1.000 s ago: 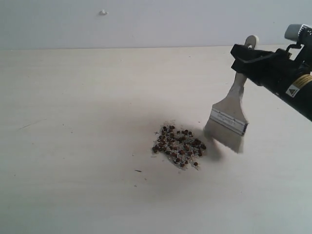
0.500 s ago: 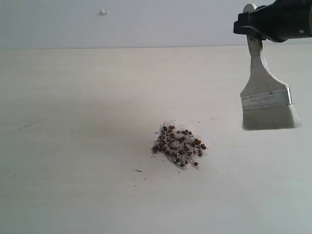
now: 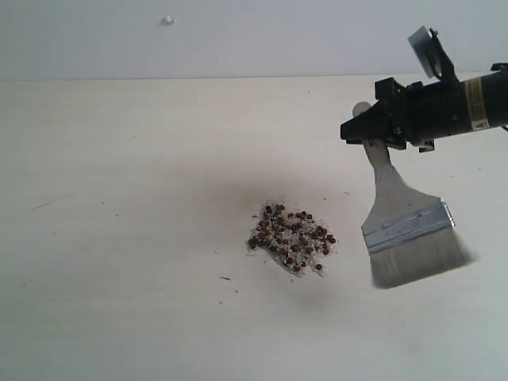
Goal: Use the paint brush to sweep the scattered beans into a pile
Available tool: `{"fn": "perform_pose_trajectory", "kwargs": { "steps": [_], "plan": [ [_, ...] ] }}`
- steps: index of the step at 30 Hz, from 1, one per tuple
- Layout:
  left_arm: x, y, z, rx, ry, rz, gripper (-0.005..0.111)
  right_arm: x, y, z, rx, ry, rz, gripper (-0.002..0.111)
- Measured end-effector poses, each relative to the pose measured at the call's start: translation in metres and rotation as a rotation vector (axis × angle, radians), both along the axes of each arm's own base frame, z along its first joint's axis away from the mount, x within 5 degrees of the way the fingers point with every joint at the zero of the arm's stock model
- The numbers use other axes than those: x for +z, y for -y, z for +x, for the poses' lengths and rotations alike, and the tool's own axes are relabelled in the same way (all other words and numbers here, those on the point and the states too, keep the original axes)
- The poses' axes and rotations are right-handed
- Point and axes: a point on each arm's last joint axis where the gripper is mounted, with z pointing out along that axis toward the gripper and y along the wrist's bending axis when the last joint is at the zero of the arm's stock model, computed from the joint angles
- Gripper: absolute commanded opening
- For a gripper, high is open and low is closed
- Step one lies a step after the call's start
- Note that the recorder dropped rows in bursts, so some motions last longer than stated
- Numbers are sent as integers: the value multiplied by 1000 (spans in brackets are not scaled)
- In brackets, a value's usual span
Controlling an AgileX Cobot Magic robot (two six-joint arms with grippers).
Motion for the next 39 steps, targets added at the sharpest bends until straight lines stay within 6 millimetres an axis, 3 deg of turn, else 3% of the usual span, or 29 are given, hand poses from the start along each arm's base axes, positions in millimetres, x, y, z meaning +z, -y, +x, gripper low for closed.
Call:
{"fn": "perform_pose_trajectory", "kwargs": {
  "steps": [8,19,27,29,34,39],
  "plan": [
    [0,0,0,0,0,0,0,-45,2,3,-13,-92,-34,2],
    [0,0,0,0,0,0,0,-55,13,10,-106,-68,-165,35],
    [0,0,0,0,0,0,0,-58,20,15,-176,-52,-253,36],
    [0,0,0,0,0,0,0,-52,24,16,-206,-32,-275,31],
    [0,0,0,0,0,0,0,-14,37,9,-296,41,-310,0],
    [0,0,0,0,0,0,0,42,49,-28,-400,233,-458,0]
  ]
}}
